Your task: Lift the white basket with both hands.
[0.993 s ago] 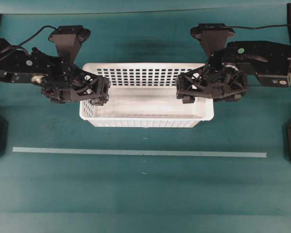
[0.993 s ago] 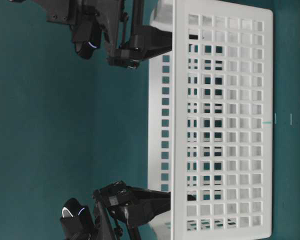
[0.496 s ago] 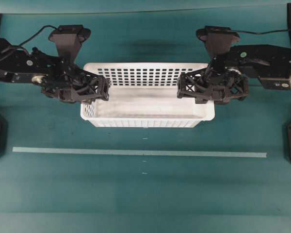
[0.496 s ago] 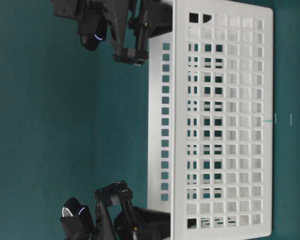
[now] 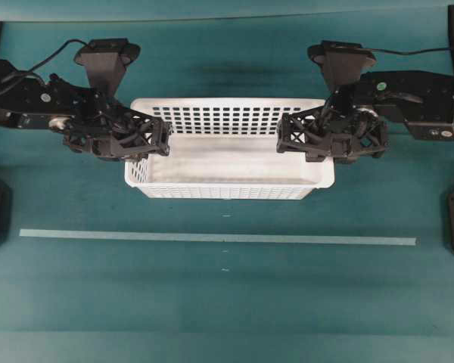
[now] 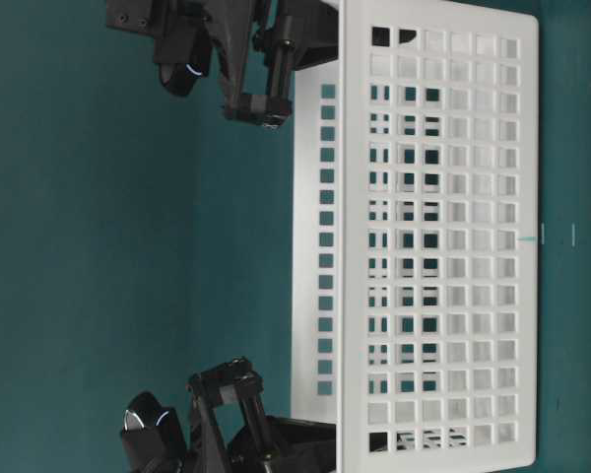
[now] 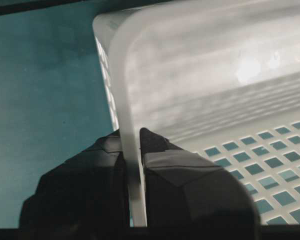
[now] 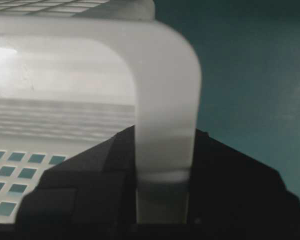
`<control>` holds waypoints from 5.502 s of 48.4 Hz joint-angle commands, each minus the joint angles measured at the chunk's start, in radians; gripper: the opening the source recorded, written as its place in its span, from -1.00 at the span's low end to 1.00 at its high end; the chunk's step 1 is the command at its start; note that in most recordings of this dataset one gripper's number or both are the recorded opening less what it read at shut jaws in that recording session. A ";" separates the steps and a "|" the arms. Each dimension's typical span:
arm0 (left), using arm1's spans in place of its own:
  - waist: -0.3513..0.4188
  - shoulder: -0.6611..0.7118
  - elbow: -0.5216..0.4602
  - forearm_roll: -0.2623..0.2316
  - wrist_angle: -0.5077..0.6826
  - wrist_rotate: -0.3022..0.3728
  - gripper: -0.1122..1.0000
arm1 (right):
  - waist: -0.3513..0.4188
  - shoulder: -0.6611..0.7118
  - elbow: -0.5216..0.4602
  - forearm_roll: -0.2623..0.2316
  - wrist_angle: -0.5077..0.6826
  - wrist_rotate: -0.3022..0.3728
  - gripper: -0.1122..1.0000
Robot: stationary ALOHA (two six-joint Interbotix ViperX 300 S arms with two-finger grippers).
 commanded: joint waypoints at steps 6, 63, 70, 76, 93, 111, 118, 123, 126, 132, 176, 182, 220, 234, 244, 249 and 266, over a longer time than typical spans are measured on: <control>-0.003 -0.009 -0.014 0.002 -0.020 0.003 -0.81 | 0.008 0.008 -0.011 -0.002 -0.029 -0.009 -0.48; -0.092 -0.078 -0.091 0.003 0.112 -0.023 -0.81 | 0.097 -0.055 -0.055 -0.011 0.075 0.038 -0.48; -0.133 -0.084 -0.081 0.002 0.110 -0.086 -0.81 | 0.133 -0.060 -0.044 -0.011 0.074 0.060 -0.48; -0.166 -0.098 -0.072 0.002 0.109 -0.103 -0.81 | 0.179 -0.061 -0.037 -0.011 0.071 0.091 -0.48; -0.267 -0.110 -0.063 0.009 0.101 -0.201 -0.81 | 0.278 -0.067 -0.021 -0.017 0.061 0.215 -0.48; -0.354 -0.083 -0.054 0.011 0.078 -0.290 -0.81 | 0.356 -0.061 -0.015 -0.048 0.049 0.308 -0.48; -0.374 -0.055 -0.054 0.012 0.072 -0.299 -0.81 | 0.370 -0.052 -0.008 -0.051 0.048 0.327 -0.48; -0.373 -0.046 -0.051 0.021 0.072 -0.299 -0.81 | 0.374 -0.041 -0.005 -0.051 0.032 0.328 -0.48; -0.373 -0.049 -0.049 0.023 0.071 -0.298 -0.81 | 0.374 -0.035 -0.005 -0.051 0.021 0.328 -0.48; -0.368 -0.052 -0.041 0.023 0.072 -0.298 -0.81 | 0.376 -0.025 -0.003 -0.051 0.008 0.328 -0.48; -0.351 -0.032 0.009 0.023 0.040 -0.295 -0.81 | 0.373 -0.015 0.071 -0.044 -0.089 0.325 -0.48; -0.350 -0.034 0.018 0.023 0.020 -0.295 -0.82 | 0.371 -0.018 0.080 -0.044 -0.118 0.324 -0.48; -0.348 -0.044 0.041 0.021 -0.018 -0.298 0.78 | 0.359 -0.021 0.087 -0.049 -0.137 0.333 0.95; -0.348 -0.087 0.052 0.020 -0.018 -0.298 0.78 | 0.347 -0.071 0.097 -0.051 -0.071 0.331 0.94; -0.348 -0.207 0.075 0.018 -0.002 -0.298 0.78 | 0.328 -0.178 0.091 -0.087 0.012 0.333 0.94; -0.348 -0.272 0.086 0.018 0.006 -0.287 0.78 | 0.325 -0.233 0.089 -0.095 0.026 0.330 0.94; -0.336 -0.506 0.103 0.020 0.002 -0.158 0.78 | 0.321 -0.456 0.100 -0.209 -0.054 0.285 0.94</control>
